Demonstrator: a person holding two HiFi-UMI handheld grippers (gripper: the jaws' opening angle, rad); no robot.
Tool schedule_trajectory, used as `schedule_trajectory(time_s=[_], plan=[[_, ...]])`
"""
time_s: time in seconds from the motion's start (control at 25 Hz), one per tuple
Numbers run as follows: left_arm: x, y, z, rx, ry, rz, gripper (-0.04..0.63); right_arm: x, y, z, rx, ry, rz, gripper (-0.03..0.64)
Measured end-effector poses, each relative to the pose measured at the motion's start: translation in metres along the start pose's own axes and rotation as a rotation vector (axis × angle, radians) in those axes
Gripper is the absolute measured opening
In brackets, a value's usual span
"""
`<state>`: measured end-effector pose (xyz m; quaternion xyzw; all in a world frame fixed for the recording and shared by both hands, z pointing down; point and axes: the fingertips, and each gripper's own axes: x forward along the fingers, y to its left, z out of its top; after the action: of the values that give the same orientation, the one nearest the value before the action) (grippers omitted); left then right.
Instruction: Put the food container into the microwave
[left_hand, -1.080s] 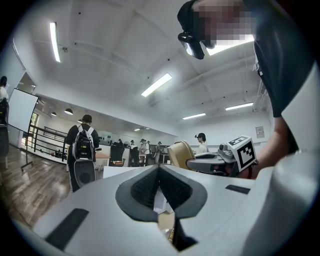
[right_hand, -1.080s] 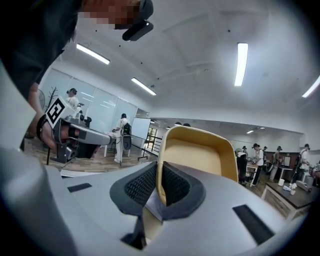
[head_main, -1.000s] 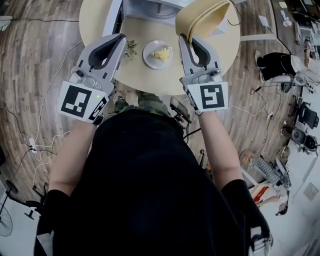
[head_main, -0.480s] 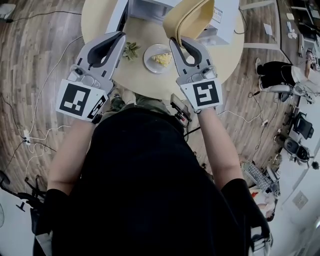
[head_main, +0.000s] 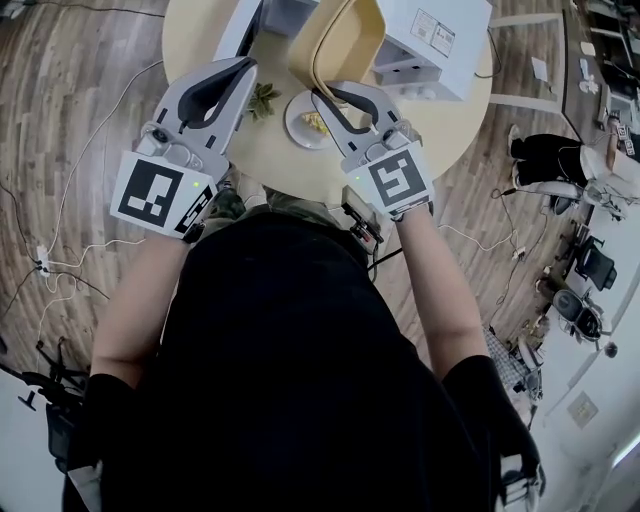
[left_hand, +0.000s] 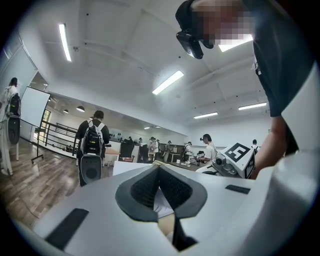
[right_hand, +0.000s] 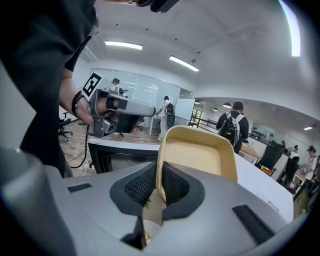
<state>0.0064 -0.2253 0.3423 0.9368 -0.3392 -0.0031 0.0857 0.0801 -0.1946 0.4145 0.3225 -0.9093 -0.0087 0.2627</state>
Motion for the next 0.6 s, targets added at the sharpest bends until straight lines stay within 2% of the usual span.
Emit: schedule_trajectory(time_s=[0.4, 0.6], plan=[[0.004, 0.007, -0.009, -0.010, 0.015, 0.035, 0.020, 0.021, 0.025, -0.025, -0.007, 0.090, 0.213, 0.040], [0.005, 0.010, -0.014, -0.011, 0.027, 0.052, 0.020, 0.034, 0.027, -0.050, 0.013, 0.158, 0.273, 0.040]])
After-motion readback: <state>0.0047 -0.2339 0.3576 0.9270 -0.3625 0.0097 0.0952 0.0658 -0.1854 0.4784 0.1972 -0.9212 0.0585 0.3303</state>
